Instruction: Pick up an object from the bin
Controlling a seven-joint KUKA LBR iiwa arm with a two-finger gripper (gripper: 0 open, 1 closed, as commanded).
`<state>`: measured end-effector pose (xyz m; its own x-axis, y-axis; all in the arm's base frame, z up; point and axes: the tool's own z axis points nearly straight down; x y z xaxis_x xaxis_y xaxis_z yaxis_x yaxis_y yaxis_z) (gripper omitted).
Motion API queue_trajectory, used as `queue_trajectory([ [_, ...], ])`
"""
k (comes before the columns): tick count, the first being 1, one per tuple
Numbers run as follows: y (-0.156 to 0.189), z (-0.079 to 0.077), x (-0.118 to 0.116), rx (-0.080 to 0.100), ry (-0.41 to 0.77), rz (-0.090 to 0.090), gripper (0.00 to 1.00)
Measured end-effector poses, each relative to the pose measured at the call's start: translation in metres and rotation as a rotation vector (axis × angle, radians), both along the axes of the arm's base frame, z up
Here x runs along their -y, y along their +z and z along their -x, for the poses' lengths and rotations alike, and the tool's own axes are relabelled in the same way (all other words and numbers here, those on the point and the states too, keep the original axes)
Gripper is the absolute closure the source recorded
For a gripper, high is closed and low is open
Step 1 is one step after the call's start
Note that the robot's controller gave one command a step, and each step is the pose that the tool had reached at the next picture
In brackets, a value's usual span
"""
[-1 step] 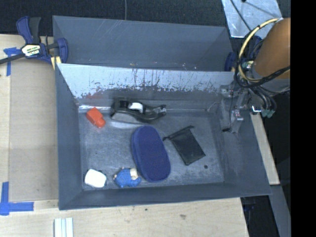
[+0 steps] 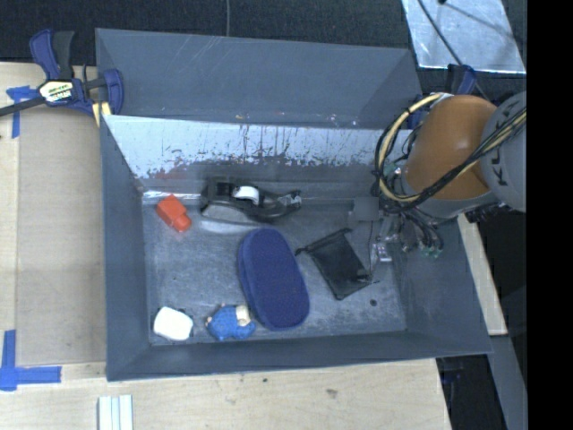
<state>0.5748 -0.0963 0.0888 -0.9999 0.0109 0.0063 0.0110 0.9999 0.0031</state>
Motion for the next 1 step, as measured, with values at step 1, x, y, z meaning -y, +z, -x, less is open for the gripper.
queue_trajectory([
  [1,-0.0197,0.0124,-0.0600,0.007,0.030,0.001,0.00],
])
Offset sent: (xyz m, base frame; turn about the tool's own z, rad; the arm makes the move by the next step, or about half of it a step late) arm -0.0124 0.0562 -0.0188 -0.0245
